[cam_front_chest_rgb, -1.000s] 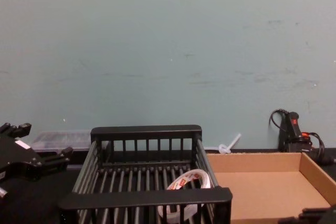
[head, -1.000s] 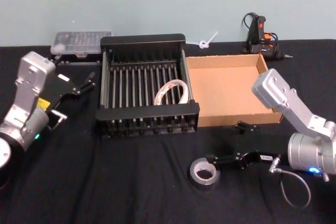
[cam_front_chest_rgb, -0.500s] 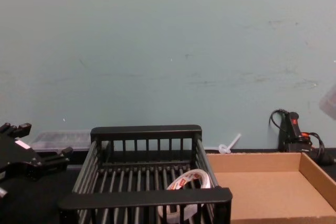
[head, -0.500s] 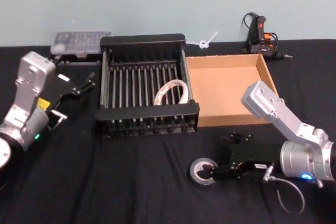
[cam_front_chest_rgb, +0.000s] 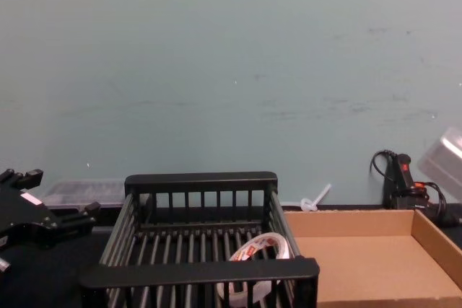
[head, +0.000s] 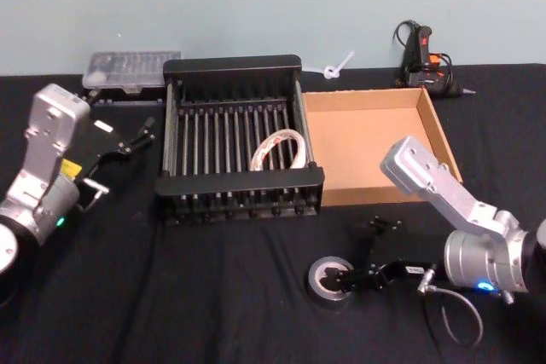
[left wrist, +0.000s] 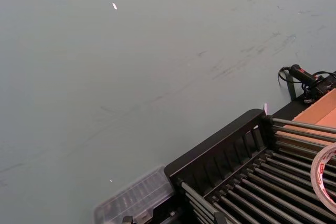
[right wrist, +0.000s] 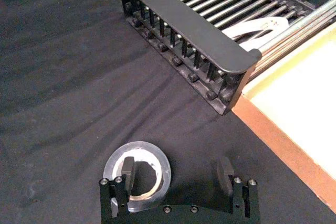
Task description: Pick up the white tape and place it into the black box , Pick up the silver tape and place it into the brown box.
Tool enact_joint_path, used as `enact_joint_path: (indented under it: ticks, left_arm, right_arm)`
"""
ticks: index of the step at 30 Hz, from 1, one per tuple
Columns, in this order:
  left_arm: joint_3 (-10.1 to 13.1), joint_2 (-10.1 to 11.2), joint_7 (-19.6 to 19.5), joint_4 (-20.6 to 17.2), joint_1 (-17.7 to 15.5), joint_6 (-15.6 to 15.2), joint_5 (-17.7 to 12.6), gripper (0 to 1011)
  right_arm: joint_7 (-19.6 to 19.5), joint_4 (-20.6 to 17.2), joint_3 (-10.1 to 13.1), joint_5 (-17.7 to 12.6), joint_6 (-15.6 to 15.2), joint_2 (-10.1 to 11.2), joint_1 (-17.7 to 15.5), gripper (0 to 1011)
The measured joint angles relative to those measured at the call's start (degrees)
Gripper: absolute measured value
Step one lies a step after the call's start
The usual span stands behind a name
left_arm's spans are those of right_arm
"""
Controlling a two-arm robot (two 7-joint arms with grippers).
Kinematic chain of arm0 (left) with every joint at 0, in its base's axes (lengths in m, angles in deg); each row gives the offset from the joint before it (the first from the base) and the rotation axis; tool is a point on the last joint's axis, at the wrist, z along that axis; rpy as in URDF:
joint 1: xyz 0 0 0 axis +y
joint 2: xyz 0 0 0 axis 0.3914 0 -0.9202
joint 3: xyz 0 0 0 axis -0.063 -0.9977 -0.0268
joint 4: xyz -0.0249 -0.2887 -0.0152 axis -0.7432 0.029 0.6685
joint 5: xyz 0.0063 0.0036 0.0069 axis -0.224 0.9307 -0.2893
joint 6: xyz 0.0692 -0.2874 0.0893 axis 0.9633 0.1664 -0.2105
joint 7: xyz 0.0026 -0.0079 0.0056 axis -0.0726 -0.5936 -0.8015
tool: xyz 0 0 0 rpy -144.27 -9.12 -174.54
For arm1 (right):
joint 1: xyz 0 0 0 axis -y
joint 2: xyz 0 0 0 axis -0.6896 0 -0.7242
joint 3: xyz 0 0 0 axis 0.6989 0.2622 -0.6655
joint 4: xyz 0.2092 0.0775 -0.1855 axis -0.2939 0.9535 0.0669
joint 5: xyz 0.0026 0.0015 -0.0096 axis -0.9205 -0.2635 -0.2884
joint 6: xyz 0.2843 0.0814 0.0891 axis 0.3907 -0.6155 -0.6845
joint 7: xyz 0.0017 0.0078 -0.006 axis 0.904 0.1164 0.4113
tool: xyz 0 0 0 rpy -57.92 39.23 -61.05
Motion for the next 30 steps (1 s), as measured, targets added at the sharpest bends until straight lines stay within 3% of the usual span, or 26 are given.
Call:
enact_joint_path:
  ticks: [30]
  left_arm:
    - [0.00,0.00,0.00,0.00,0.00,0.00,0.00,1001]
  right_arm:
    - [0.34,1.62,-0.86,2.67,-0.52,-1.43,0.56,1002]
